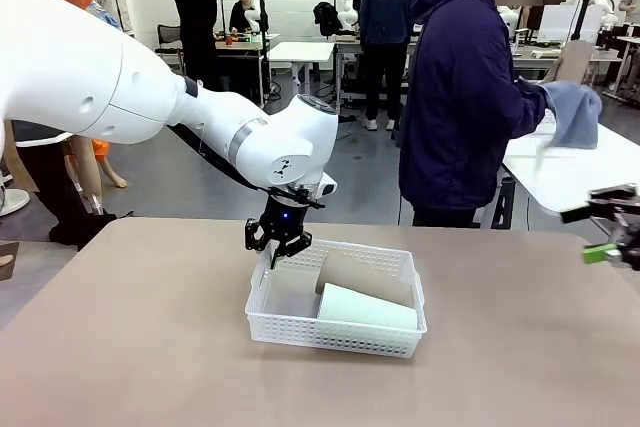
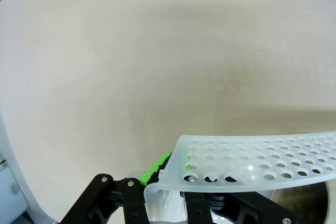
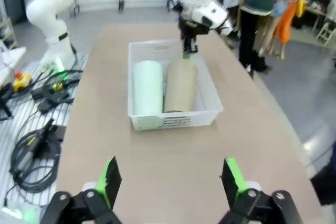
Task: Clean and organize the cups into the basket.
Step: Pick up the Reusable plastic cup from the right side of the table and stack it inside the Organizing basket in the center of the table.
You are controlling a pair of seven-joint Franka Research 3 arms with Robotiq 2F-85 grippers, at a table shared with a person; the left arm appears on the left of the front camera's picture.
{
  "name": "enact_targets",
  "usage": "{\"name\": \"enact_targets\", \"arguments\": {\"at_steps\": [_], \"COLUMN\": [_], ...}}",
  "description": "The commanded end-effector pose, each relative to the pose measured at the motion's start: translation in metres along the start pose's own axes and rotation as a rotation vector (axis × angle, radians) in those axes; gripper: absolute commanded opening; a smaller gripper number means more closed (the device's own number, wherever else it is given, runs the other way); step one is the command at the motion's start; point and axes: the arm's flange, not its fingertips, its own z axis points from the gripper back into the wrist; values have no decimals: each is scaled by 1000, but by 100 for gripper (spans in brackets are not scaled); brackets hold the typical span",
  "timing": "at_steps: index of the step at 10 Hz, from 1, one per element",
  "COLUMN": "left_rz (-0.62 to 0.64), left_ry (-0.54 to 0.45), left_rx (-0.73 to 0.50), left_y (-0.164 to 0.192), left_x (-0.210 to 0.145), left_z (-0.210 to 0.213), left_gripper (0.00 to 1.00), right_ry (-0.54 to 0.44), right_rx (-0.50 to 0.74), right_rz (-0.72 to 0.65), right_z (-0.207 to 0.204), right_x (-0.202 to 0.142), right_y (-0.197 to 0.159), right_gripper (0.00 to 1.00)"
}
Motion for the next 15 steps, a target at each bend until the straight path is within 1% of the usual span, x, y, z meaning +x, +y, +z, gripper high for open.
{"name": "enact_targets", "arguments": {"at_steps": [1, 3, 5, 6, 7, 15], "left_rz": [-5, -5, -5, -5, -5, -5], "left_ry": [-6, -6, -6, -6, -6, -6], "left_rx": [11, 11, 11, 11, 11, 11], "left_y": [2, 2, 2, 2, 2, 2], "left_x": [-1, -1, -1, -1, -1, -1], "left_z": [-1, -1, -1, -1, -1, -1], "left_gripper": [0, 0, 0, 0, 0, 0], "right_ry": [-167, -237, -244, -247, -222, -222], "right_rx": [-55, -102, -89, -67, -100, -100], "right_rz": [-4, -54, -77, -74, -88, -88], "right_z": [26, 55, 56, 50, 60, 60], "right_x": [-33, -65, -81, -82, -79, -79], "right_y": [-11, -14, -24, -31, -8, -8], "right_gripper": [100, 100, 100, 100, 100, 100]}}
